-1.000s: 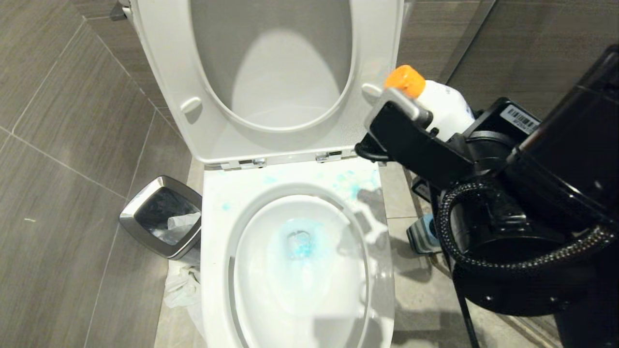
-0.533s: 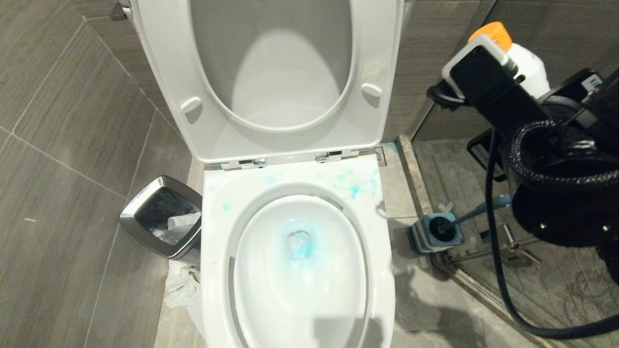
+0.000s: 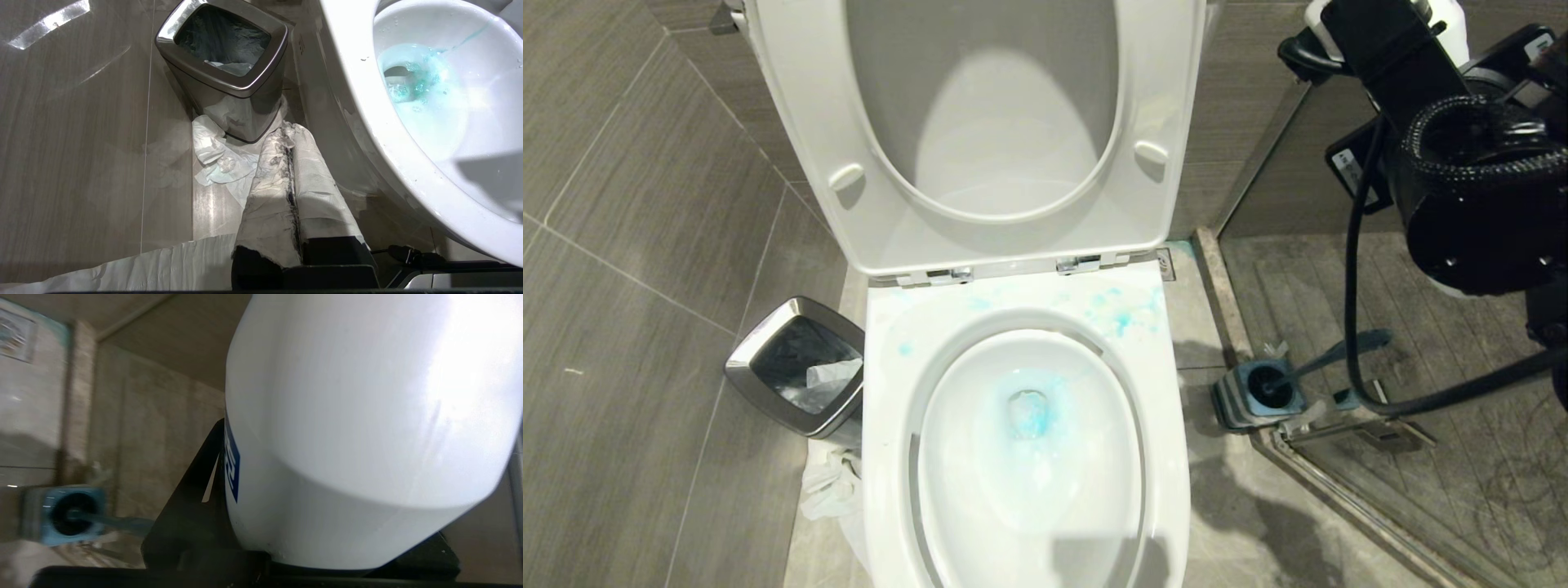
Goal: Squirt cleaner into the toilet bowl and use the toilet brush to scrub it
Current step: Place the cleaning agent on the floor
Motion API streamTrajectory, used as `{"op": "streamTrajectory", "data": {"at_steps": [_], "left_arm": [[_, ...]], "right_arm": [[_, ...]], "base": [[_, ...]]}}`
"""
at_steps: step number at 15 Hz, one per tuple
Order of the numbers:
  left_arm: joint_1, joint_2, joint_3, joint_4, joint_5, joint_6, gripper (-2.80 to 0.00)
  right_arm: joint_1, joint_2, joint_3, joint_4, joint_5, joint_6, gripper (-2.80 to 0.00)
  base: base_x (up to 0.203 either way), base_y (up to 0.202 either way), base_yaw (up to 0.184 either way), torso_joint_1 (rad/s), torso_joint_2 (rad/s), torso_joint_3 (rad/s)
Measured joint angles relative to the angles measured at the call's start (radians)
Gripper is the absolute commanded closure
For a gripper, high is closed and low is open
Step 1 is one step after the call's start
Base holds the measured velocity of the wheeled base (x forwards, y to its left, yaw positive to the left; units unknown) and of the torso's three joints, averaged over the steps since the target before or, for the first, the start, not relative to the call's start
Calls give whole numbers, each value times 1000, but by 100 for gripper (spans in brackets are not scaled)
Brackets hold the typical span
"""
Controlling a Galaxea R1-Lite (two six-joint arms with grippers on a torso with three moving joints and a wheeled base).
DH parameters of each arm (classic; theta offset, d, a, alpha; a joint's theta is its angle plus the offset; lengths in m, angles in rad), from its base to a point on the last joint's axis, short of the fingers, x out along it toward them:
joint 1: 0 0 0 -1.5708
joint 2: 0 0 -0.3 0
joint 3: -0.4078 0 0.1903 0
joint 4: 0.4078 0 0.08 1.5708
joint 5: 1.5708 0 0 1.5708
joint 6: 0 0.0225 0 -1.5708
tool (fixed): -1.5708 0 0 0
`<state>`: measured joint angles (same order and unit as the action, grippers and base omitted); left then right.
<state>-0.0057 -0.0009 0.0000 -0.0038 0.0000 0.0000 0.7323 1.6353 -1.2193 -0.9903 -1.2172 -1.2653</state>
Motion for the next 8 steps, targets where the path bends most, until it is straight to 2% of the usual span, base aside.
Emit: {"op": "streamTrajectory", "data": {"at_steps": [3, 6, 8], "left_arm": [[0, 0, 0, 0, 0, 0, 0], [0, 0, 0, 0, 0, 0, 0], [0, 0, 0, 0, 0, 0, 0]], "right_arm": [[-46, 24, -61, 109, 69, -8, 0], [-81, 39, -116, 128, 133, -9, 0], [-144, 42, -162, 174, 210, -8, 0]], "base": [[0, 0, 0, 0, 0, 0], [0, 0, 0, 0, 0, 0], [0, 0, 0, 0, 0, 0]]}}
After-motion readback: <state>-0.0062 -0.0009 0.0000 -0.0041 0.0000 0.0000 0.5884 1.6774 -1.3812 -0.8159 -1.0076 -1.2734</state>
